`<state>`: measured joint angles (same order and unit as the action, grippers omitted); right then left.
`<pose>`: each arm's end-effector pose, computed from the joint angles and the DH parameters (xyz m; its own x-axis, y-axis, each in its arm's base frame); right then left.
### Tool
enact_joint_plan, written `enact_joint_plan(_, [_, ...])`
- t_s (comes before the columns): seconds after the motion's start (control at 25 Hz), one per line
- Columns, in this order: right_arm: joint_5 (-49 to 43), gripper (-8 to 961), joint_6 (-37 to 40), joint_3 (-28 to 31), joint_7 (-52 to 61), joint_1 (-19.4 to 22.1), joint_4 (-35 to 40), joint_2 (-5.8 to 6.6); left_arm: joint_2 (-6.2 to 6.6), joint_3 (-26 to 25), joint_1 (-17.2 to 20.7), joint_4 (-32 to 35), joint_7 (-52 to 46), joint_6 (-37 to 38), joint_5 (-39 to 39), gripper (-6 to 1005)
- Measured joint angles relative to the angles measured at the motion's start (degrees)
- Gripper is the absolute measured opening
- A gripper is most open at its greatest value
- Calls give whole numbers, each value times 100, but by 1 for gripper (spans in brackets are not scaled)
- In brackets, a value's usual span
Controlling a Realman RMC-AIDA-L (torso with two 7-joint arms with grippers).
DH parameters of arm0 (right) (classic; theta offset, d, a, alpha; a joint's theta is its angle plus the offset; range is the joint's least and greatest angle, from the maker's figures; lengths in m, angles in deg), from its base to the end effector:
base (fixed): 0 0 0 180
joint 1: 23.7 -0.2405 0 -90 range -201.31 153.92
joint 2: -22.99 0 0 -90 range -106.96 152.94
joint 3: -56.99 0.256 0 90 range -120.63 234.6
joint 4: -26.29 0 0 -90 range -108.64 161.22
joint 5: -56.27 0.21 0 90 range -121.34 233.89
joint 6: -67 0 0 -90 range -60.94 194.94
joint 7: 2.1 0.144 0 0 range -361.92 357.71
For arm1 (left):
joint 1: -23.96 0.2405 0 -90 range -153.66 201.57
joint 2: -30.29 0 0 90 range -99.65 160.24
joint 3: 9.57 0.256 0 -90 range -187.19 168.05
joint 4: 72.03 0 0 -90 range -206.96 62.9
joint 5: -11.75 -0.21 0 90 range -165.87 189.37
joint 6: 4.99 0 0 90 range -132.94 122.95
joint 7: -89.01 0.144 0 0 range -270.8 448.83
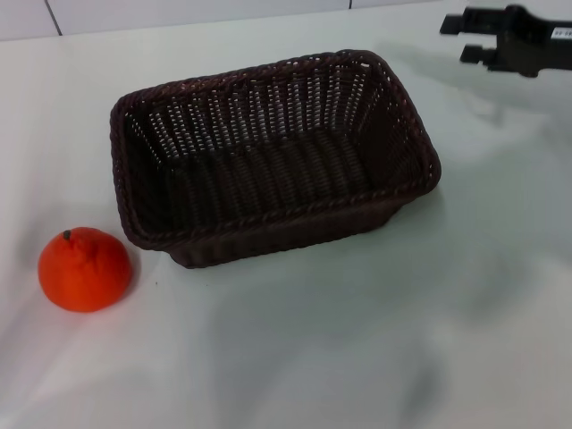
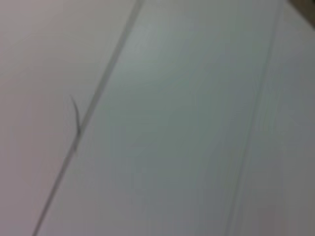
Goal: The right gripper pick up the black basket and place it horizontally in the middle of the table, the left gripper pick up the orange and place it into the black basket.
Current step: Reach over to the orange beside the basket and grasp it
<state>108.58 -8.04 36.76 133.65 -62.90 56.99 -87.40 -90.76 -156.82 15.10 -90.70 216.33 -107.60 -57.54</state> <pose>0.2982 0.4001 0.0731 0.0253 0.7729 0.6340 0.9872 0.0806 -0.1377 -0.3292 0.2203 0.0436 0.3366 -0.1394 0.9313 0.7645 -0.5369 -0.3567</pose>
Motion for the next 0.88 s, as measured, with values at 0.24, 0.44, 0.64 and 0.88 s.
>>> enact_joint_plan(0.24, [288,728,422,-12,-358,-85,24,-20,117,224,281,-204,120,402,-773,865])
enact_joint_plan(0.44, [763,729,737,-48,-675,-175,-33,-99,38,227,374,-283,177,818,-1231,839])
enact_joint_plan(0.64, [891,729,870,-76,-847,-309,-38,-152,-18,236,417,-333,208,1279,-1587,839])
enact_joint_plan(0.88, [896,728,1003,-134,-948,-384,-47,-272,-18,238,399,-338,210,1586,-1895,824])
